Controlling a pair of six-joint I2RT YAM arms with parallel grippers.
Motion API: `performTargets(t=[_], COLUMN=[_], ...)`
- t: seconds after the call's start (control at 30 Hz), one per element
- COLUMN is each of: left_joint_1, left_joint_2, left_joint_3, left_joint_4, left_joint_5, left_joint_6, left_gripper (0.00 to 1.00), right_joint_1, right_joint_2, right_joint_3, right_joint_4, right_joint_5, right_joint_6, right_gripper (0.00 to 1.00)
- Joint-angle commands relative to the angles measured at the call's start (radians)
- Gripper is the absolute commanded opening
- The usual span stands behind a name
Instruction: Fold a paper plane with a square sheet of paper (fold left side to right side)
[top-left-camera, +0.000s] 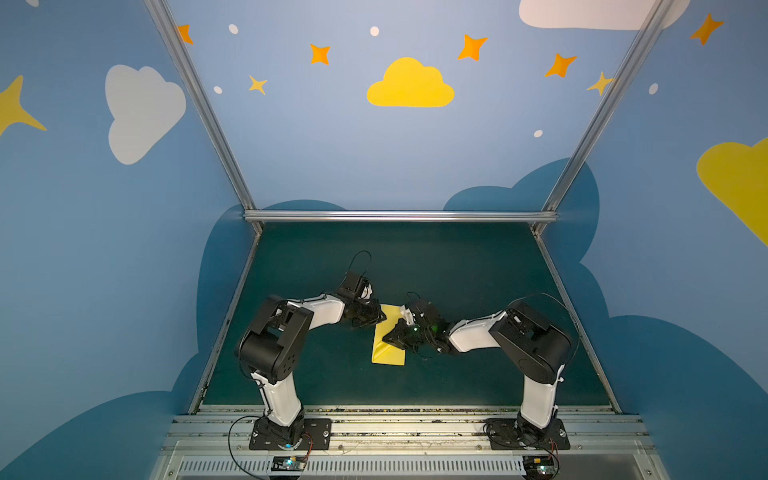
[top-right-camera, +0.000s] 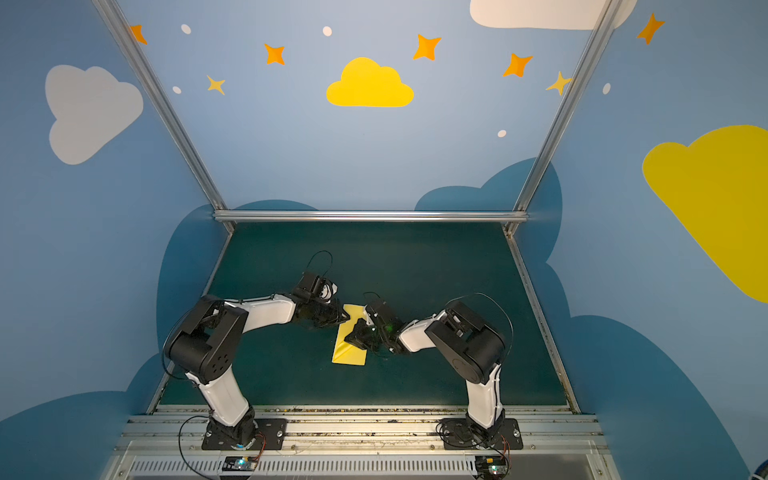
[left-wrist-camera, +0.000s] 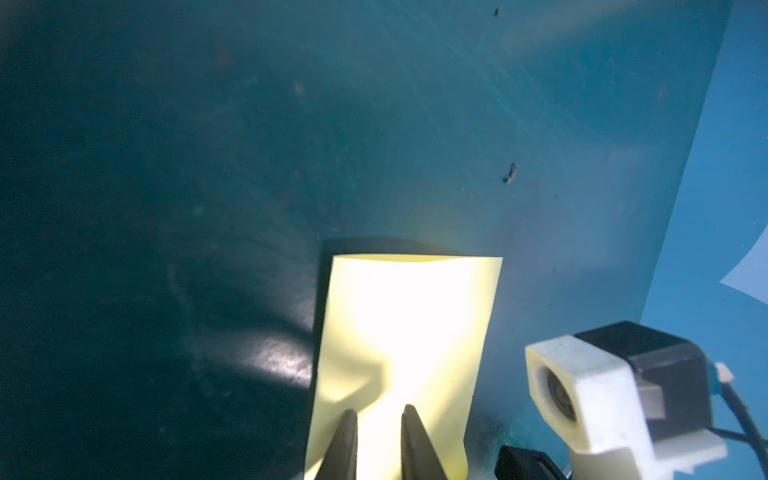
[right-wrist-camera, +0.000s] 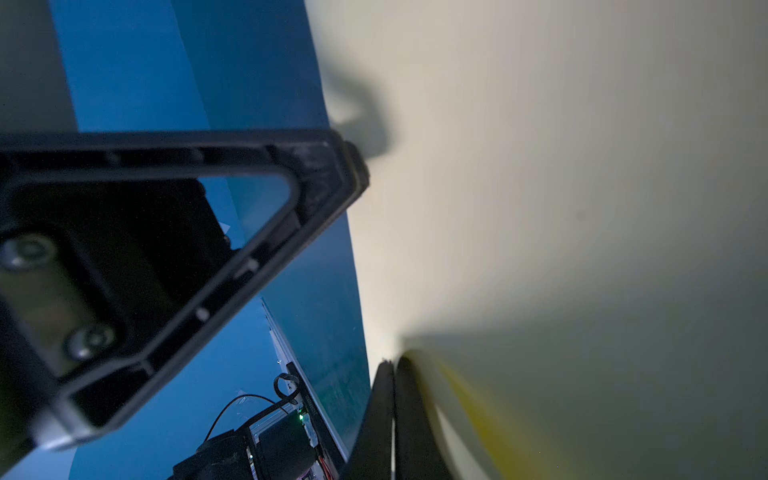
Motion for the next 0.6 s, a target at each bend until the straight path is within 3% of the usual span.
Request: performTargets(t=[0.0,0.57], left_joint_1=[-0.002,0.000], left_joint_2=[-0.003,-0.001], left_joint_3=[-0.022,-0.016], left_joint_4=[-0.017,-0.011], left_joint_5=[-0.016,-0.008], left_joint_6=[0.003,-0.002], left_gripper=[0.21,0.20], right_joint_1=[-0.004,-0.011], right_joint_2=[0.025,0.060], right_joint_3=[0.028,0.041], right_joint_4=[0.013,0.016], right_joint_5=[-0.011,-0.014], right_joint_6=[0.000,0.007], right_gripper=[0.00,0.00])
